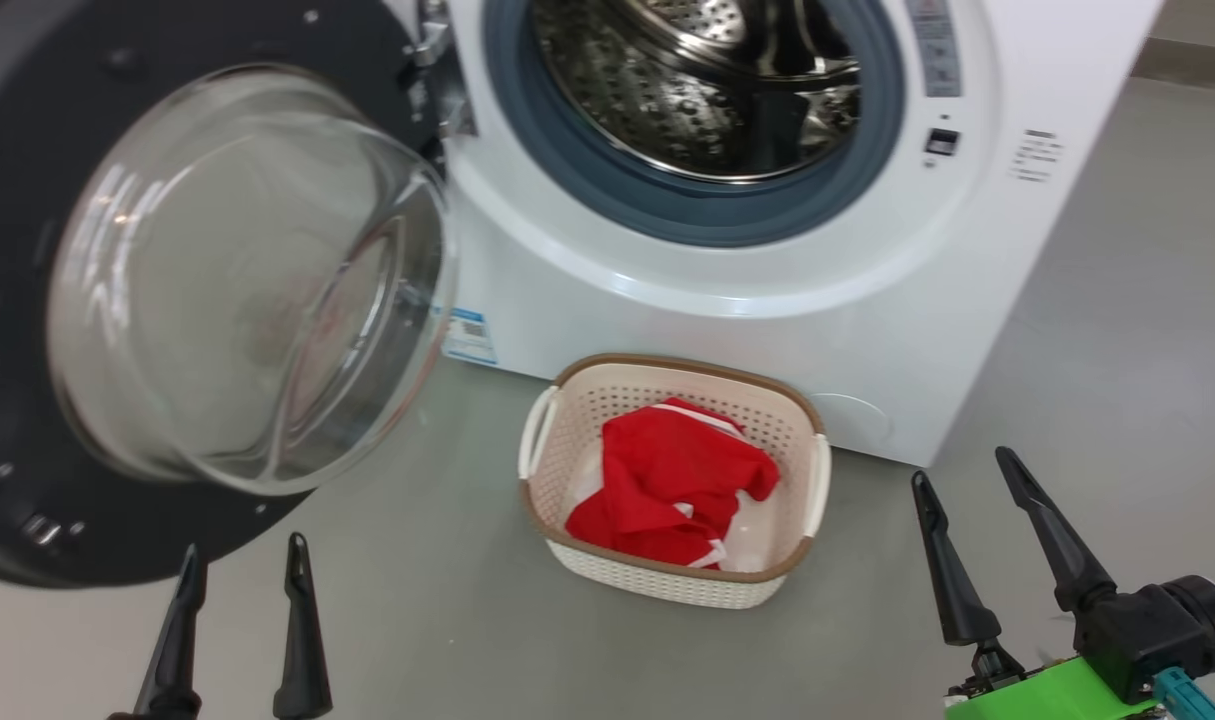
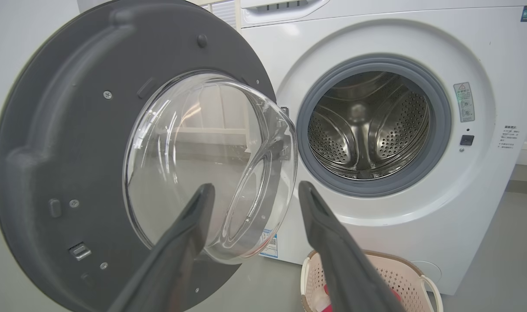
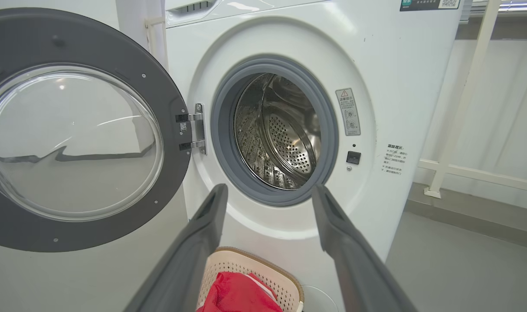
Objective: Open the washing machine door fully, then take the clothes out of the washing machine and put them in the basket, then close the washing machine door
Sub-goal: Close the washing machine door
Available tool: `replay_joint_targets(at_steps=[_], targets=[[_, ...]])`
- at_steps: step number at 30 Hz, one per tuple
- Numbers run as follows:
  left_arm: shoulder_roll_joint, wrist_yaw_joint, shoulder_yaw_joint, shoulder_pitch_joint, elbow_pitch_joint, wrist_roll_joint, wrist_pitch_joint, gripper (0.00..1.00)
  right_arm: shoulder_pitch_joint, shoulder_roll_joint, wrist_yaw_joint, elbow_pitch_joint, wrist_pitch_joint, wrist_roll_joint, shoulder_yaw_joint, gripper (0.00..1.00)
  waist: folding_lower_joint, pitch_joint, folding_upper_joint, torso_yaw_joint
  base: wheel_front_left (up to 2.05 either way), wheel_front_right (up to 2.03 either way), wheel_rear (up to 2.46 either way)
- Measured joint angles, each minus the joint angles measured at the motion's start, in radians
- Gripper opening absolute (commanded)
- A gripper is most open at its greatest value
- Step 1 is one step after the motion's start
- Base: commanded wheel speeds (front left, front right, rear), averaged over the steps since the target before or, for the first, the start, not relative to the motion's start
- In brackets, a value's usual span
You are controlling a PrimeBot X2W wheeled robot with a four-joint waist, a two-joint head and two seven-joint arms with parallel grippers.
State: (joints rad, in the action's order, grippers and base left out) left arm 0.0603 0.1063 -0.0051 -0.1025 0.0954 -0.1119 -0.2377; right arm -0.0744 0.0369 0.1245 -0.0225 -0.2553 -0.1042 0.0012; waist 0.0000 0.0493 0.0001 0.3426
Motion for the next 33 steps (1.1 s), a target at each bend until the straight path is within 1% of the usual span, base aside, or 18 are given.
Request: replay_joint_targets(at_steps=[8,15,16,17,22,23,25,26,28,31,32,33], targets=[[0.01,0.009,0.002,0.0,0.002,0.0,0.009,1.0,0.0,0.0,0.0,0.001,0.0,0.0,0.012,1.0,0.0,-0.005,0.0,0.086,0.0,0.0,0.0],[0.011,0.018,0.005,0.0,0.004,-0.001,0.009,1.0,0.0,0.0,0.0,0.001,0.0,0.0,0.013,1.0,0.0,-0.012,0.0,0.139,0.0,0.0,0.0],[0.011,0.019,0.006,0.0,0.005,-0.003,0.009,0.27,0.0,0.0,0.0,0.001,0.0,0.0,0.014,1.0,0.0,-0.013,0.0,0.144,0.0,0.0,0.0],[0.011,0.021,0.008,0.0,0.006,-0.004,0.009,0.0,0.0,0.0,0.0,0.001,0.0,0.0,0.014,1.0,0.0001,-0.013,0.0,0.148,0.0,0.0,0.0],[0.01,0.022,0.025,0.0,0.025,-0.04,0.006,0.0,-0.001,0.0,0.0,0.002,0.0,0.0,0.016,1.0,0.0,-0.016,0.0,0.15,0.0,0.0,0.0],[0.009,0.027,0.043,0.0,0.035,-0.077,0.0,0.0,-0.001,0.0,0.0,0.002,0.0,0.0,0.017,1.0,0.0,-0.015,0.0,0.147,0.0,0.0,0.0],[0.009,0.026,0.051,0.001,0.042,-0.091,-0.003,0.0,-0.001,0.0,0.0,0.003,0.0,0.0,0.017,1.0,0.0,-0.014,-0.0001,0.145,0.0,0.0,0.0],[0.003,0.026,0.072,0.005,0.056,-0.137,-0.005,0.0,-0.001,0.0,0.0,0.004,0.0,0.0,0.017,1.0,0.0,-0.013,0.0,0.141,0.0,0.0,0.0],[-0.002,0.025,0.097,0.016,0.066,-0.18,-0.01,0.0,-0.001,0.0,0.0,0.005,0.0,0.0,0.016,1.0,0.0,-0.012,0.0,0.137,0.0,0.0,0.0],[-0.01,0.011,0.139,0.056,0.075,-0.273,-0.012,0.0,-0.001,0.0,0.0,0.005,0.0,0.002,0.016,1.0,0.0,-0.008,0.0,0.132,0.0,0.0,0.0],[-0.01,0.011,0.139,0.056,0.075,-0.273,-0.012,0.0,-0.001,0.0,0.0,0.005,0.0,0.002,0.016,1.0,0.0,-0.008,0.0,0.132,0.0,0.0,0.0],[-0.012,0.002,0.166,0.084,0.075,-0.318,-0.012,0.0,-0.001,0.0,0.0,0.006,0.0,0.002,0.015,1.0,0.0,-0.005,-0.0001,0.129,0.0,0.0,0.0]])
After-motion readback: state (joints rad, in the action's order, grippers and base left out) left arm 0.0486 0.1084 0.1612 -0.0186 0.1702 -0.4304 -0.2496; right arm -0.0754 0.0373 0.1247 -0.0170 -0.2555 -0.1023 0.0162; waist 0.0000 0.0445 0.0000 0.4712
